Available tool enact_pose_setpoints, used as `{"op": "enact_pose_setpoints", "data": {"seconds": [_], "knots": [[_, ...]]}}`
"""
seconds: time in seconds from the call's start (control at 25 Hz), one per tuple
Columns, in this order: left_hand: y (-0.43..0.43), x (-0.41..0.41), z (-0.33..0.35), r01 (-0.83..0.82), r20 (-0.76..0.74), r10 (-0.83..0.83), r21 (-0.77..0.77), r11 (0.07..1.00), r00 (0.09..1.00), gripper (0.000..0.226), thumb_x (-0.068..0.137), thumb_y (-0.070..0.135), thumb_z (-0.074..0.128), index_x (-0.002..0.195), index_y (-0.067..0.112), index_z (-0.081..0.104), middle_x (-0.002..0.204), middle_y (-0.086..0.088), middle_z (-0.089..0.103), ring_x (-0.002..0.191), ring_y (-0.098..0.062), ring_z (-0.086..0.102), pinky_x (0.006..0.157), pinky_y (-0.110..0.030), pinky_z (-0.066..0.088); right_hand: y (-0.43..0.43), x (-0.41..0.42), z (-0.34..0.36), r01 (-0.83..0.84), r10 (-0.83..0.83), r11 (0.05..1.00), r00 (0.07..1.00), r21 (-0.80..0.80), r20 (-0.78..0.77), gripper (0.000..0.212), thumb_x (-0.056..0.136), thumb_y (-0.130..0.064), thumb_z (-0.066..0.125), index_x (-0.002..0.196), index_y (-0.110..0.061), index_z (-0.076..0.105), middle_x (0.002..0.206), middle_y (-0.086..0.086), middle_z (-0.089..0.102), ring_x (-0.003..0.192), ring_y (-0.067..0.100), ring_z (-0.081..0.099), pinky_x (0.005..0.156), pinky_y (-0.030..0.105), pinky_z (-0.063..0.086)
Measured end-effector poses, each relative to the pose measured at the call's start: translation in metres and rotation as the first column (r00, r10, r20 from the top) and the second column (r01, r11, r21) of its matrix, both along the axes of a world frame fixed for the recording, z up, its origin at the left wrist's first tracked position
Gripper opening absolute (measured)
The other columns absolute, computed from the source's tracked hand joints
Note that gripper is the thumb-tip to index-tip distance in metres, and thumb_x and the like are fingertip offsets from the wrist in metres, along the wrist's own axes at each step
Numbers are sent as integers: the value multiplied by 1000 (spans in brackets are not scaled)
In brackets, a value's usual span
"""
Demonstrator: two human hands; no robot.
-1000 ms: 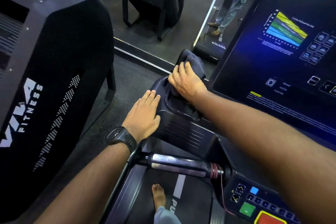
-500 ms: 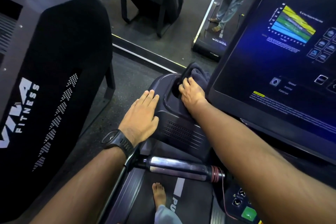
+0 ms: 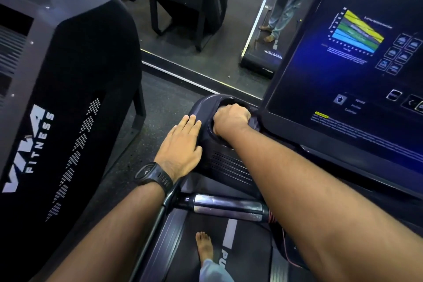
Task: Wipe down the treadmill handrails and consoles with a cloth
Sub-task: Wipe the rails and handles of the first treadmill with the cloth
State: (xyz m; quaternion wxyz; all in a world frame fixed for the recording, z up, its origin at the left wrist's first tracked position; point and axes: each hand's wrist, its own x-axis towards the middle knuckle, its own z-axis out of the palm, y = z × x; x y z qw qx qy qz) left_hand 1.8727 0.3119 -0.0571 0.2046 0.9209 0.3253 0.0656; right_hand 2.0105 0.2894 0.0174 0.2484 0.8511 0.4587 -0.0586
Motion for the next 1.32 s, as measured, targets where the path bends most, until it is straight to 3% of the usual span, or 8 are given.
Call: {"op": "enact_pose_setpoints", "data": {"seconds": [0.08,0.16,0.24,0.28,0.48,0.72,1.12,1.32], "knots": [[-1,-1,1,-1,7,1,-15,1000,1000,72,92,23,47,157,12,18,166,-5,10,153,-17,3,124,-37,11,-4,-1,-4,191,-142,940,972,281,-185,41,97,-20,51,135,-7,49,136,11,56,125,33,56,86,43,51],[-1,-1,1,3,16,-3,-14,1000,1000,72,92,22,48,156,12,18,166,-5,10,153,-17,4,124,-36,10,-8,5,-3,482,-258,683,862,549,-436,39,96,-15,49,132,-6,37,131,16,59,122,39,57,90,44,48],[-1,-1,2,3,28,-3,-13,1000,1000,72,92,21,48,156,12,18,166,-5,10,153,-18,4,124,-35,10,-4,12,-8,652,-299,432,755,623,-583,38,94,-7,45,131,-10,35,130,17,58,121,41,57,92,47,46],[-1,-1,1,5,32,-4,-14,1000,999,72,91,21,48,156,12,18,165,-5,11,153,-18,4,124,-36,11,0,11,-12,666,-315,408,745,625,-588,39,94,-5,44,131,-11,36,132,16,56,122,40,55,94,48,44],[0,-2,0,6,45,-4,-39,999,999,73,91,19,49,156,12,19,165,-5,11,153,-16,4,124,-35,10,17,4,-49,437,-267,715,892,546,-364,52,93,-14,51,142,-14,34,146,17,39,119,37,56,102,47,35],[-1,0,-1,18,23,-17,-23,1000,1000,72,92,19,45,157,12,15,166,-5,7,153,-16,1,124,-37,12,3,41,-30,244,-166,961,888,132,-428,44,93,-11,43,136,-9,48,139,17,55,128,37,53,103,42,43],[2,1,-3,22,-3,-22,-3,1000,1000,72,93,20,43,158,16,11,166,-2,2,153,-14,-1,124,-38,9,22,58,-18,9,-57,919,992,-394,-111,47,104,-31,32,150,-25,39,158,9,35,145,37,29,114,50,28],[1,-2,-5,6,-12,-6,0,1000,1000,72,94,23,44,158,20,11,166,2,2,152,-13,-3,125,-39,5,6,35,-20,-230,373,827,907,-513,195,54,106,-37,36,154,-13,33,161,8,32,150,34,22,122,51,16]]}}
